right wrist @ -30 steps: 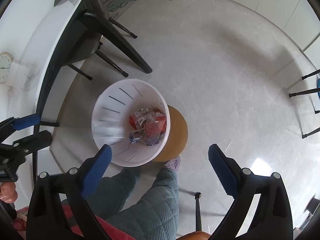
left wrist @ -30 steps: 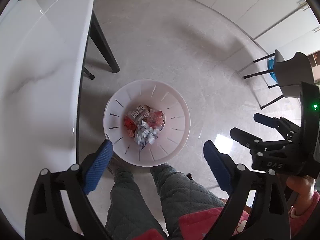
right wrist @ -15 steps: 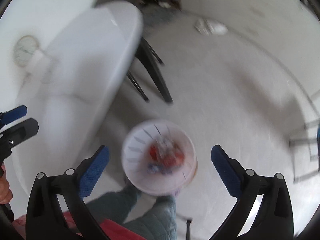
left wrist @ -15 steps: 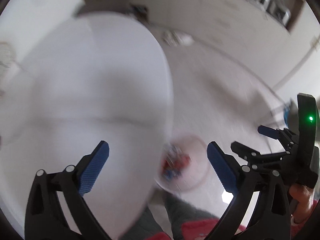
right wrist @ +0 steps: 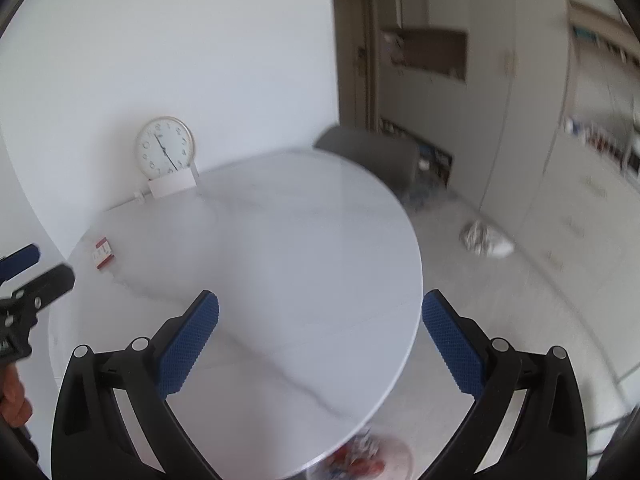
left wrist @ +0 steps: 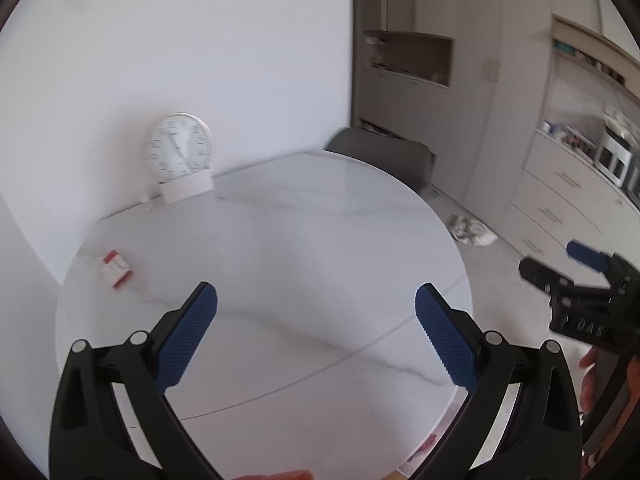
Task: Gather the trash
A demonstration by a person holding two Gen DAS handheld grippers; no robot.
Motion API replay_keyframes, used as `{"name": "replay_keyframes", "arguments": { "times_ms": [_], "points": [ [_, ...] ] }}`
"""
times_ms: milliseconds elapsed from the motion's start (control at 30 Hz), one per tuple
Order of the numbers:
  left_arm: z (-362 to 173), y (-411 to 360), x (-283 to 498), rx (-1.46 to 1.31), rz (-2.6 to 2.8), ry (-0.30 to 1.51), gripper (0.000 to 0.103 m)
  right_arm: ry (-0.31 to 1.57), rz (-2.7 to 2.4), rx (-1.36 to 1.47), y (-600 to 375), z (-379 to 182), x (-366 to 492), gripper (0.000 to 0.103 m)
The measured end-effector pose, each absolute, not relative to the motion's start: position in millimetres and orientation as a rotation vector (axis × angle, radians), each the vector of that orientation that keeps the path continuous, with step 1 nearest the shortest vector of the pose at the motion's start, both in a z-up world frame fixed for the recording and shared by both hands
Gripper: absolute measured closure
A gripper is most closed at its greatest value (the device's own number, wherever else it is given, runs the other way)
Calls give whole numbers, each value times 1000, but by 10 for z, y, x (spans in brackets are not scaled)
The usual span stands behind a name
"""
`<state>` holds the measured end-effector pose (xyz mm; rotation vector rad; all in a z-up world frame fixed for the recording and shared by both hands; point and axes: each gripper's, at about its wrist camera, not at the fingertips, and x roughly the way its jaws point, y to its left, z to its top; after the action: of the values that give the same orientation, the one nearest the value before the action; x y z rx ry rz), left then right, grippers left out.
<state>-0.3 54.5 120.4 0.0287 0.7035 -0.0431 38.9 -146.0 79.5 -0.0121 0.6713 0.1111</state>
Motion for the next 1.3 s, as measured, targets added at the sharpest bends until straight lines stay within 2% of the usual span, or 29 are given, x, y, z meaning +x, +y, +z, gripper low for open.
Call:
{"name": "replay_keyframes", "arguments": {
  "times_ms": [367, 1300],
  "points": [
    [1107, 1018, 91, -38, 27, 749, 8, 689, 162, -44, -998, 821, 557, 2],
    [949, 999, 207, -46, 14, 799, 8, 736, 153, -33, -931, 686, 642, 2]
  ]
}}
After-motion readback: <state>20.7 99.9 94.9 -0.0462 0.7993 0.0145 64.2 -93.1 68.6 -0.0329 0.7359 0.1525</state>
